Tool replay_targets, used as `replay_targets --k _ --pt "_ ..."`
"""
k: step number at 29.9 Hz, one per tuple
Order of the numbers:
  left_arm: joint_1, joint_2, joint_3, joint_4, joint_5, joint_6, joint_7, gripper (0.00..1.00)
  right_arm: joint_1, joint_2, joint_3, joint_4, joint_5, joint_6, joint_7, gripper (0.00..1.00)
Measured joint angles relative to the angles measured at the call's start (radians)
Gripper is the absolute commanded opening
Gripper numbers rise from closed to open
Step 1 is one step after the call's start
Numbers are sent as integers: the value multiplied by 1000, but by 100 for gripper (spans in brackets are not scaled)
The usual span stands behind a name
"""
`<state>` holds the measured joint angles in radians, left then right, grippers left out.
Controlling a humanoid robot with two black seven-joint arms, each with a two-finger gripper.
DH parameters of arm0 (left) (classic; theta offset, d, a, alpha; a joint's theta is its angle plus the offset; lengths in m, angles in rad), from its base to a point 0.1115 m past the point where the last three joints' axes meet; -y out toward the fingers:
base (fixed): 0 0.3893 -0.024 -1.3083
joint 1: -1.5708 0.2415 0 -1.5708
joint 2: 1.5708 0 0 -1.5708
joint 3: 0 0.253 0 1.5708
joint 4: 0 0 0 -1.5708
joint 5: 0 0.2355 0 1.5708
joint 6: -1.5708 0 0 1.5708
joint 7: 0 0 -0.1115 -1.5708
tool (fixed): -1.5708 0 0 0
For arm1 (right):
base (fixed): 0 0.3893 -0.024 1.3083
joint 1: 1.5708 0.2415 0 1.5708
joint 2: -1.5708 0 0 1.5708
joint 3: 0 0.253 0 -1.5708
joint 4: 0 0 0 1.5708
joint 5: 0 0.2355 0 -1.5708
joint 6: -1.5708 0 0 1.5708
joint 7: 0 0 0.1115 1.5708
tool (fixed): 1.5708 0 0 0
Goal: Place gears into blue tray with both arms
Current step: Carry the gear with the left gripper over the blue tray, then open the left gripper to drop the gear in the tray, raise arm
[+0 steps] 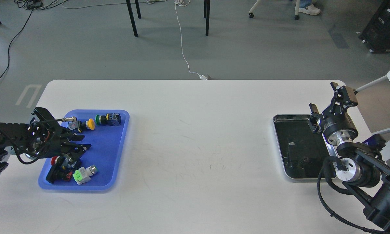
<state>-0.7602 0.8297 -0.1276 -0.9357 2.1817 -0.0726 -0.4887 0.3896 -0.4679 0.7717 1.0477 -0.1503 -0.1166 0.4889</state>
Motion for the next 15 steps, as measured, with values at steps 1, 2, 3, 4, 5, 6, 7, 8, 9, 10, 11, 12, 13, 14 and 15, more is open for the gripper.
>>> replay_targets --k 1,2,3,4,5,6,7,8,9,10,11,12,13,14,15 --pt "-2 0 -2 -4 0 0 0 91 0 0 0 0 0 0 0 99" --pt "-7 1 -4 -10 0 0 0 91 0 0 0 0 0 0 0 99" --pt "-12 2 -8 -18 0 0 0 92 1 0 0 0 0 0 0 99" --pt "-16 3 -14 -28 0 0 0 92 1 0 1 0 0 0 0 99" --pt "-22 4 -26 -43 0 0 0 93 2 -1 1 0 0 0 0 99" --pt "-30 6 -42 -61 -12 0 0 93 2 -1 1 0 0 0 0 99" --pt "-39 7 -59 -82 -34 -2 0 94 2 -1 1 0 0 0 0 99" --pt "-49 7 -82 -111 -72 -6 0 94 2 -1 1 0 0 0 0 99" --pt "-57 7 -105 -145 -122 -10 0 95 2 -1 1 0 0 0 0 99" --pt "-61 7 -127 -180 -183 -14 0 96 2 -1 0 0 0 0 0 99" --pt "-63 5 -147 -214 -246 -15 0 96 2 -1 -1 0 0 0 0 99" --pt "-64 1 -167 -254 -327 -16 0 97 2 -1 -3 0 0 0 0 99" --pt "-64 -5 -182 -293 -416 -16 0 97 2 -1 -5 0 0 0 0 99" --pt "-63 -13 -191 -326 -494 -15 0 97 2 -1 -6 0 0 0 0 99" --pt "-60 -25 -198 -358 -581 -13 0 98 2 -1 -8 0 0 0 0 99"
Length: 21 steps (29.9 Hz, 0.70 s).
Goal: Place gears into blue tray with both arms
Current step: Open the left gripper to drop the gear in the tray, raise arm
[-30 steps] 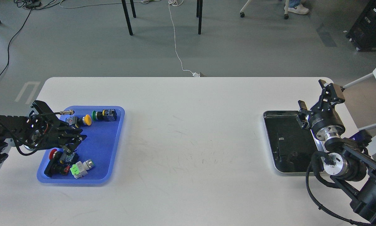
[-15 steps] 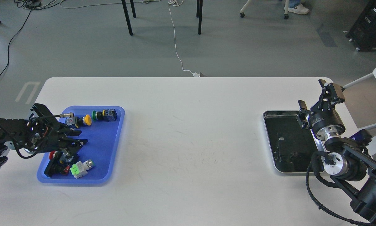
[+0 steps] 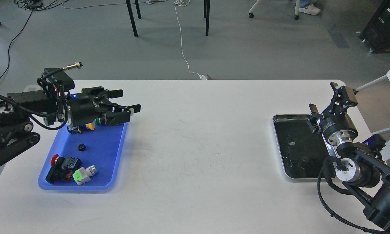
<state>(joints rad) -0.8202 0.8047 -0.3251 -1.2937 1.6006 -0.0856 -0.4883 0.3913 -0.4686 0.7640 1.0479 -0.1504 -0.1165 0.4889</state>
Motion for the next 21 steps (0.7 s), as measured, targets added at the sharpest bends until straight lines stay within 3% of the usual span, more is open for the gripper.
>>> replay_targets --k 5,13,17,21 --pt "61 -101 -67 -61 -325 13 0 98 0 -3 -6 4 0 8 0 99" --pt "435 -381 -471 -60 -645 32 0 98 1 -11 -8 27 0 42 0 99" --pt "587 -478 -638 -57 -678 21 5 98 3 -76 -38 61 -10 141 0 99" --pt "665 -512 -712 -56 -742 -17 67 98 70 -212 -128 69 -120 322 0 99"
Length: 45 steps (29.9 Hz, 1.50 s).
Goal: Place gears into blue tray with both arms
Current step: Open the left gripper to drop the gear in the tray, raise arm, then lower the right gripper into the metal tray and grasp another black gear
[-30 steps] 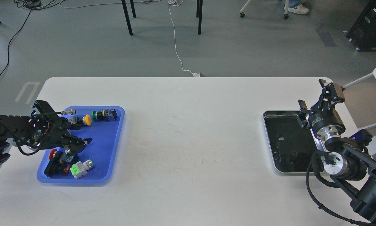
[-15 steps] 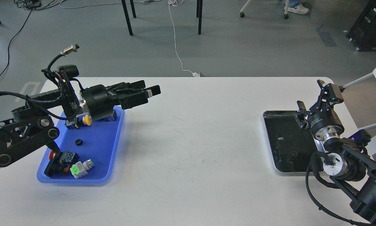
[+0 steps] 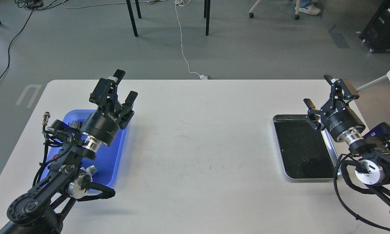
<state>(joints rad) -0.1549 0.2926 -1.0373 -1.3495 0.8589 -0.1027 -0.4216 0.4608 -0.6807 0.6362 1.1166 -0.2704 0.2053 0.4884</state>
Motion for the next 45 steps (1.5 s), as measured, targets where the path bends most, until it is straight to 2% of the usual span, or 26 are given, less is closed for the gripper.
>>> replay_targets --k 4,6,14,19,24,30,34,41,45 --pt "25 -4 -37 0 -31 -37 18 98 117 -137 -112 3 -260 152 0 99" --pt "31 -4 -46 0 -35 -42 19 98 187 -196 -171 9 -447 195 0 99" --pt "47 -6 -55 -2 -37 -45 20 98 457 -272 -435 24 -1195 217 0 99" --pt "47 -6 -59 -4 -37 -46 20 98 611 -268 -657 20 -1489 217 0 99" --pt "49 -8 -60 -4 -35 -56 20 98 671 -217 -788 17 -1598 217 1 98" --pt "49 -10 -57 -4 -32 -60 20 98 666 -137 -842 3 -1618 216 1 93" --pt "49 -10 -56 -4 -32 -60 21 98 663 -89 -866 -36 -1618 206 0 88" --pt "49 -10 -55 -4 -32 -66 21 98 661 -20 -892 -92 -1616 200 0 68" --pt "49 -10 -55 -4 -32 -66 21 98 662 -12 -906 -98 -1616 200 0 65"
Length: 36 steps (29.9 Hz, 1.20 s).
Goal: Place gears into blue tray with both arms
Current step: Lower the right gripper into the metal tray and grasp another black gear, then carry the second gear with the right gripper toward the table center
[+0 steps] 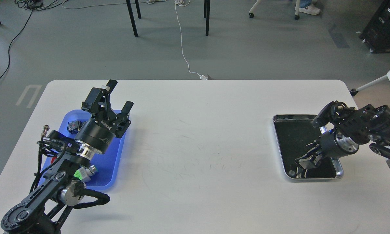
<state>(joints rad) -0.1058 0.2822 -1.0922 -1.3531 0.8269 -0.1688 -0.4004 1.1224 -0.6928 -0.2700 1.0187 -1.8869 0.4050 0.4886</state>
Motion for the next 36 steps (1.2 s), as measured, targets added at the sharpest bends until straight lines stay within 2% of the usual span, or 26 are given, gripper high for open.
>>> replay_targets --k 3,8,16,24,31,36 --pt "0 0 0 0 0 0 0 98 -2 0 -5 0 0 0 0 63" --pt "0 -1 1 0 0 0 1 98 -6 -3 -15 1 0 0 0 52" --pt "1 -1 2 0 0 0 13 98 -5 -4 -22 1 -1 0 0 25" --pt "0 -1 2 -2 0 0 14 98 1 -7 -30 8 -1 0 0 14" --pt "0 -1 2 -4 0 0 14 98 42 -15 -31 34 3 3 1 13" --pt "0 0 2 -5 0 0 14 98 145 -21 -28 88 29 8 0 14"
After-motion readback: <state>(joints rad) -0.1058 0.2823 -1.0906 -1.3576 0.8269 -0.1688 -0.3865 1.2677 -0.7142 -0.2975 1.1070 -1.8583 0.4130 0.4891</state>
